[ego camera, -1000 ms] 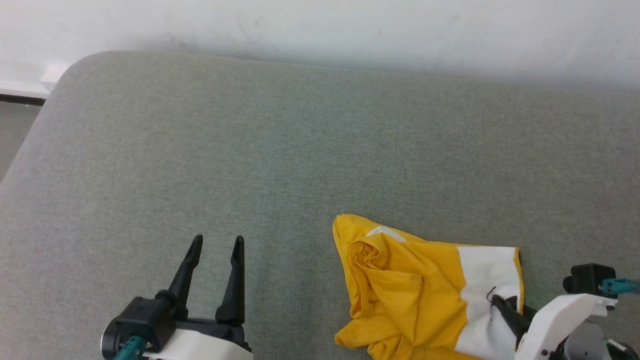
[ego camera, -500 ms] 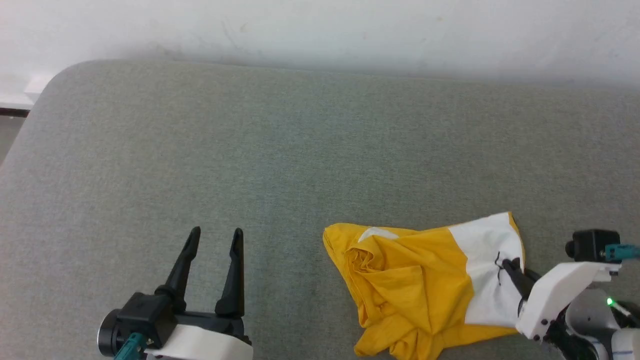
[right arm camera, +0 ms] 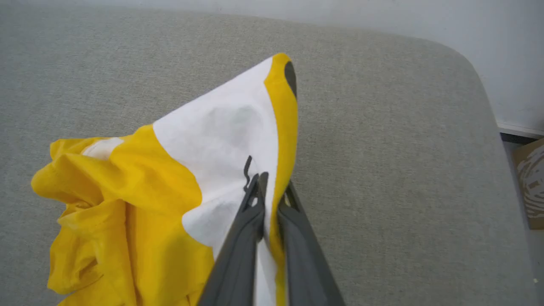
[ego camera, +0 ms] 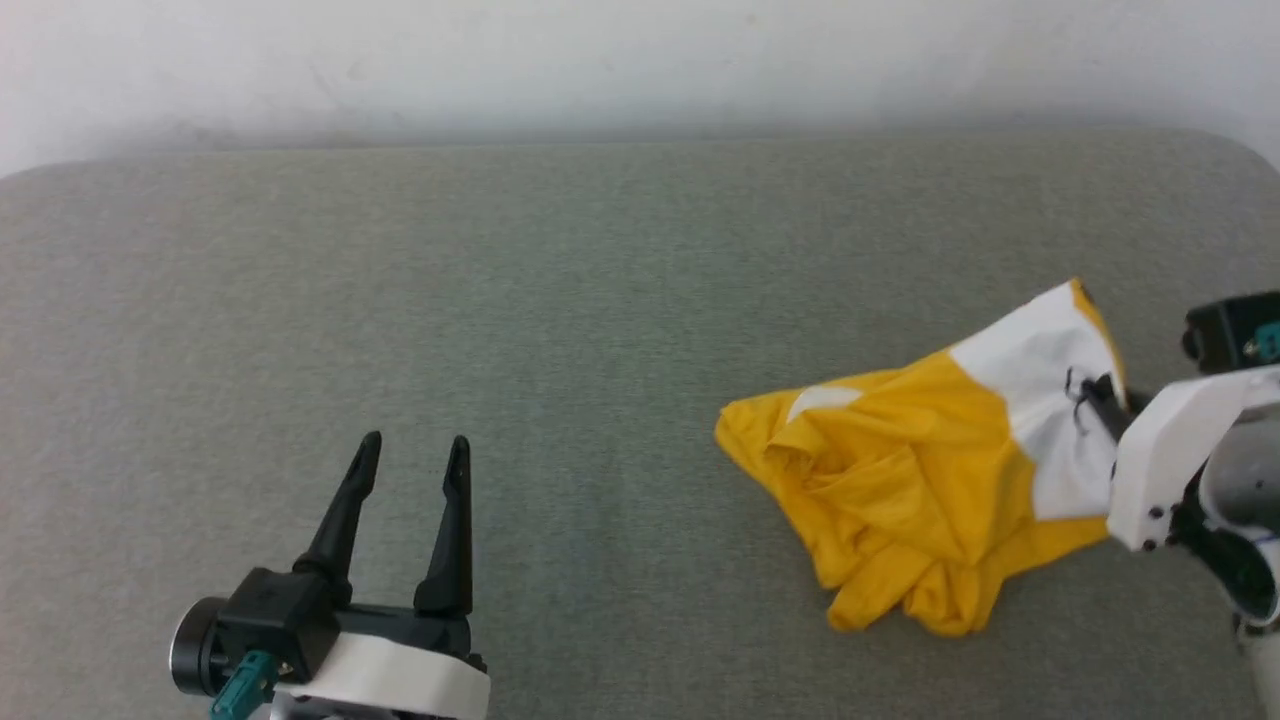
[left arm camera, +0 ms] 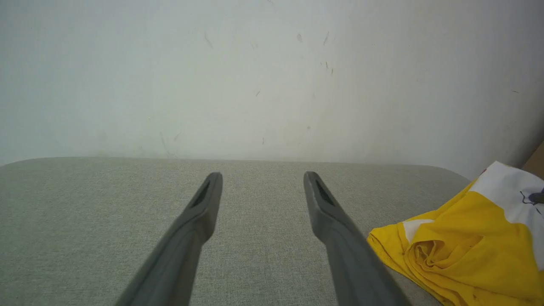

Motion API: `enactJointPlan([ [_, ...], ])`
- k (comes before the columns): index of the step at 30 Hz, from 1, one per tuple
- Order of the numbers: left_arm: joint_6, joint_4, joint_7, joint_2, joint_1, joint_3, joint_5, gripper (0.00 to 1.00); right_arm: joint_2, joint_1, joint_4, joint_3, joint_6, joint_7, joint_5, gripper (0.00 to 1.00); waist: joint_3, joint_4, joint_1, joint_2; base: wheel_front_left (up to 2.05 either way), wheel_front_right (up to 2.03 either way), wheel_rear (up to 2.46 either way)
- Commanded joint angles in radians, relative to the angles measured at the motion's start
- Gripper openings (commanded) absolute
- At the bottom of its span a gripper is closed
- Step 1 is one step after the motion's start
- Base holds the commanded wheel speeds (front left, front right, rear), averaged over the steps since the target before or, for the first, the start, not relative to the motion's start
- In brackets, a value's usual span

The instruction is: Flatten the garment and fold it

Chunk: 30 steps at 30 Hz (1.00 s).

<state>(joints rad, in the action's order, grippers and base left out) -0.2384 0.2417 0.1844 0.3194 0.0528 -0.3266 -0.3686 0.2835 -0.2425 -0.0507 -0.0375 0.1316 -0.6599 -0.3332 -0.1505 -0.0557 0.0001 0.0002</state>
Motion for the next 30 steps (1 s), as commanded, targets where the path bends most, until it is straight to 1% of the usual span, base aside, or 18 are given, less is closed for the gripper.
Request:
enactJointPlan([
  [1, -0.005, 0.005, -0.003, 0.007, -0.024, 0.002, 0.008, 1.0, 0.031, -0.042, -0.006, 0.006, -0.001, -0.005, 0.01, 0.0, -0.028, -0.066, -0.0001, -0.0002, 0.0, 0.0, 0.0],
  [5, -0.008, 0.009, -0.01, 0.01, -0.037, 0.001, 0.013, 1.0, 0.091, -0.096, -0.02, 0.019, -0.001, -0.015, 0.014, 0.0, -0.051, -0.113, -0.0001, -0.0002, 0.0, 0.0, 0.0],
  [8, -0.009, 0.013, -0.014, 0.013, -0.052, -0.001, 0.02, 1.0, 0.123, -0.131, -0.028, 0.023, -0.001, -0.02, 0.012, 0.0, -0.076, -0.141, -0.0001, -0.0002, 0.0, 0.0, 0.0],
  [14, -0.016, 0.031, -0.03, 0.023, -0.099, -0.006, 0.048, 1.0, 0.184, -0.201, -0.048, 0.006, -0.001, -0.005, 0.014, 0.0, -0.155, -0.174, -0.0001, -0.0002, 0.0, 0.0, 0.0],
  [21, -0.028, 0.054, -0.027, 0.039, -0.177, -0.009, 0.107, 1.0, 0.242, -0.268, -0.133, -0.058, -0.001, 0.048, 0.044, 0.0, -0.257, -0.175, -0.0001, -0.0002, 0.0, 0.0, 0.0],
  [23, -0.03, 0.056, -0.025, 0.041, -0.188, -0.01, 0.117, 1.0, 0.246, -0.277, -0.149, -0.075, -0.001, 0.055, 0.051, 0.0, -0.271, -0.174, -0.0001, -0.0002, 0.0, 0.0, 0.0],
  [27, -0.037, 0.058, -0.026, 0.042, -0.231, -0.017, 0.147, 1.0, 0.265, -0.32, -0.232, -0.153, -0.001, 0.097, 0.082, 0.0, -0.33, -0.166, -0.0001, -0.0002, 0.0, 0.0, 0.0],
  [30, -0.039, 0.057, -0.027, 0.041, -0.245, -0.019, 0.153, 1.0, 0.268, -0.333, -0.26, -0.176, -0.001, 0.114, 0.092, 0.0, -0.348, -0.163, -0.0001, -0.0002, 0.0, 0.0, 0.0],
])
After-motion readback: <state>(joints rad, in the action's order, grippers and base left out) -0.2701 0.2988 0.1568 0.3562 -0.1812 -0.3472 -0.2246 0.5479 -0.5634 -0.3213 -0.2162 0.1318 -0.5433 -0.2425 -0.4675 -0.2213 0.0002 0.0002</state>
